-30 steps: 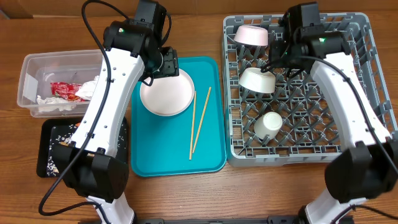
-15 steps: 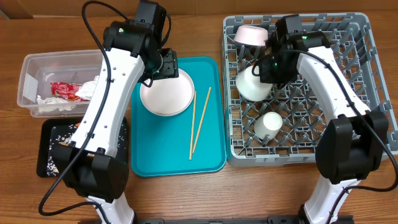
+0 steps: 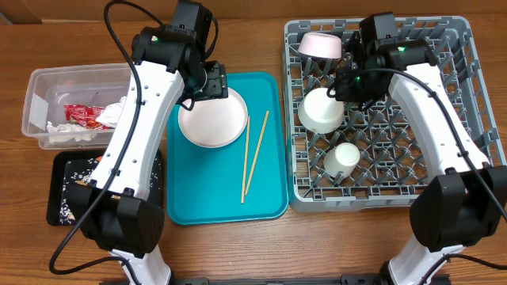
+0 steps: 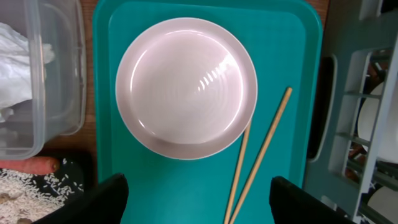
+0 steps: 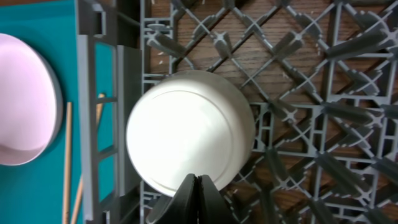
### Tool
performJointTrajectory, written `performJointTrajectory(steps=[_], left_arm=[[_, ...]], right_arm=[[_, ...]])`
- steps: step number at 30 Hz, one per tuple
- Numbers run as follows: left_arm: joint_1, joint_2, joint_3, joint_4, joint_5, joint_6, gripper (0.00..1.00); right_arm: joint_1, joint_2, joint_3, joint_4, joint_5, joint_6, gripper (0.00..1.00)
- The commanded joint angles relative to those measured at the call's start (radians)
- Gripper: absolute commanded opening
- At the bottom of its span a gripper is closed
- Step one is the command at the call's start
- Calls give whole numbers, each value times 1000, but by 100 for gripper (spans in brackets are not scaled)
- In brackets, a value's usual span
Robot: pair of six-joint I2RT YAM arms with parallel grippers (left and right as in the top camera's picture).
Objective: Sort waste into correct bins and load items into the dishwasher
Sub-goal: 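Lower the left gripper onto the pink plate rim and grasp it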
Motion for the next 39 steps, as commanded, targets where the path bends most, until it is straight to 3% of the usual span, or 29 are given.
performJointTrajectory(steps=[1,5,10,12,14,16,20,23,31,39], left_arm=[[11,7,-5,1,-59,-34,74],[10,7,-6,-19,-42,-40,66],[3,8,-33,-82,-32,-31,63],[3,8,-63,-77,-32,-24,53],[3,8,-111,-53,-32,-24,50],[3,8,-164,-22,-32,-24,51],[5,8,-268,61,-32,-24,54],[11,8,-317,108,-35,-25,55],[85,8,-381,259,-24,-65,56],[109,10,-397,369,-40,57,60]], right_arm=[[5,-32,0,2,-31,3,8],[5,-32,0,-14,-30,2,15],[4,-32,0,-39,-29,2,24],[4,-32,0,-39,-29,2,27],[4,-32,0,-39,-29,2,31],[4,-32,0,-39,-29,2,40],[4,-32,0,-39,-29,2,69],[4,-32,0,-39,-29,2,100],[4,-32,0,-39,-29,2,100],[4,-32,0,-39,-29,2,100]])
